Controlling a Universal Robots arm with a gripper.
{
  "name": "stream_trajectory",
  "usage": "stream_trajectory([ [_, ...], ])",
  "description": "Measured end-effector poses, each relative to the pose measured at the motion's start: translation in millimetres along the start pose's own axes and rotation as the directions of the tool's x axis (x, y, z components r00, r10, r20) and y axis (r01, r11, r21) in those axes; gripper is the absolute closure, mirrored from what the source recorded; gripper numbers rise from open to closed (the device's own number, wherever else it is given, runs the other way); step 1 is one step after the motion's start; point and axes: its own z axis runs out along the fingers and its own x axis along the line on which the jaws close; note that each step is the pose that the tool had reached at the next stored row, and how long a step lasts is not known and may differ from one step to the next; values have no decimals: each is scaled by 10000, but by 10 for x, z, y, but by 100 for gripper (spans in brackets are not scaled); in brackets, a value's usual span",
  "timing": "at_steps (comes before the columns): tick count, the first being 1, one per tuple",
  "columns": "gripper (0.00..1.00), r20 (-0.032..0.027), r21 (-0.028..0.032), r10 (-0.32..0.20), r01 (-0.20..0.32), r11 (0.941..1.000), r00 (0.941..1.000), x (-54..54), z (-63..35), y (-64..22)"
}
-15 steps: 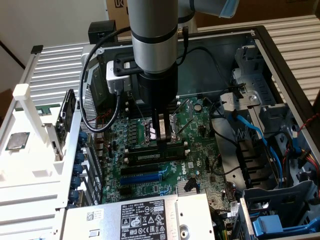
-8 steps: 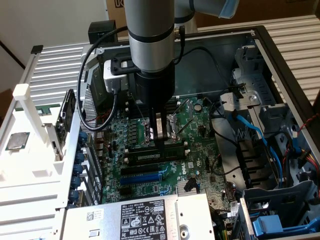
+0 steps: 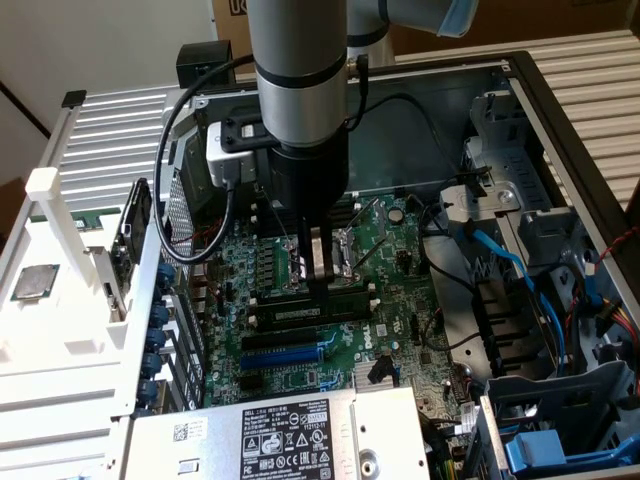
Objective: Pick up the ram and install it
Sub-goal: 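Press down the ram until it locks into place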
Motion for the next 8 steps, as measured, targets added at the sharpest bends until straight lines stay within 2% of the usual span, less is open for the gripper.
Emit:
stream_trajectory([
  [8, 90, -2, -2, -1, 1, 10000, 10000, -16, 26, 2],
])
